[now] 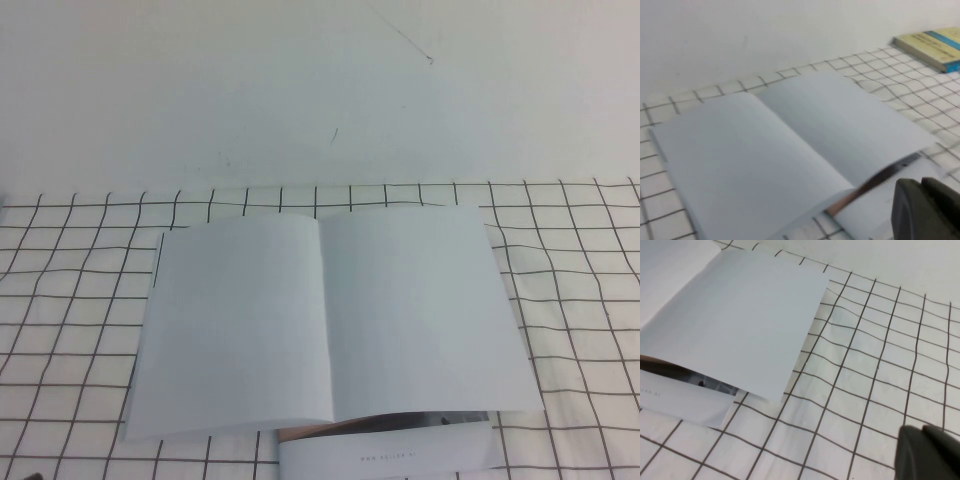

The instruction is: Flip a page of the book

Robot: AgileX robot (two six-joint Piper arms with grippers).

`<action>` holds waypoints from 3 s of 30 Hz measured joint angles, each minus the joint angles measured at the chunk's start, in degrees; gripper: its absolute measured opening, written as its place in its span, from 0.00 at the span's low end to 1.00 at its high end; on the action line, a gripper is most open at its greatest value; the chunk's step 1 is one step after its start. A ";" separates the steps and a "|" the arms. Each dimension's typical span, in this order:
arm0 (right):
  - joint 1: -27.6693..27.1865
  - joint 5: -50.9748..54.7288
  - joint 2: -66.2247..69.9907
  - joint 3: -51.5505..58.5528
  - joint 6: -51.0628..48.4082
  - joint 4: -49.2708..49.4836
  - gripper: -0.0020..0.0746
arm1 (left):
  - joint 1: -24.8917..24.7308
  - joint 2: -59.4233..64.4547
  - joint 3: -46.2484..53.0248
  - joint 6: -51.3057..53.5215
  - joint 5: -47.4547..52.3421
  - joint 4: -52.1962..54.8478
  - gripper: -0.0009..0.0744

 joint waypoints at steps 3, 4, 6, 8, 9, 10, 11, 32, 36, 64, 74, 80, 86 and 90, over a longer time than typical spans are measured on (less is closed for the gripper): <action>0.00 0.00 0.00 0.00 0.00 0.00 0.02 | 4.74 -5.33 5.16 0.11 -4.18 2.60 0.01; 0.00 0.00 0.00 0.00 0.00 0.04 0.02 | 6.10 -6.43 7.11 0.21 -6.14 3.01 0.01; 0.00 0.00 0.00 0.00 0.02 0.14 0.02 | 9.23 -7.55 11.30 0.21 -12.02 3.81 0.01; 0.00 0.00 0.00 0.10 0.02 0.13 0.02 | 11.61 -7.78 15.22 0.21 -17.41 4.06 0.01; 0.00 0.00 0.00 0.10 0.02 0.13 0.02 | 12.57 -7.78 17.37 0.21 -19.84 4.04 0.01; 0.00 0.00 0.00 0.10 0.02 0.13 0.02 | 13.20 -7.78 19.03 0.21 -21.78 4.09 0.01; -0.08 0.00 0.00 0.10 0.02 0.13 0.02 | 13.53 -7.78 20.89 0.21 -23.22 4.18 0.01; -0.08 0.00 0.00 0.10 0.02 0.13 0.02 | 13.89 -7.87 25.98 -0.32 -19.22 7.09 0.01; -0.08 0.00 0.00 0.10 0.02 0.13 0.02 | 14.51 -7.87 25.88 -5.48 -19.22 11.21 0.01; -0.08 0.00 0.00 0.10 0.02 0.13 0.02 | 15.52 -7.87 25.88 -8.12 -19.22 16.00 0.01; -0.08 0.00 0.00 0.10 0.02 0.13 0.02 | 15.52 -7.87 25.88 -8.12 -19.22 16.05 0.01; -0.63 -0.25 -0.58 0.10 -0.31 -0.15 0.02 | 15.52 -7.87 25.88 -8.12 -19.22 16.05 0.01; -8.67 -6.23 -4.71 2.03 -2.24 -1.86 0.02 | 15.52 -7.87 25.88 -8.12 -19.22 16.05 0.01; -14.88 -14.02 -8.89 8.55 -2.00 -1.89 0.02 | 15.52 -7.87 25.88 -8.12 -19.22 16.05 0.01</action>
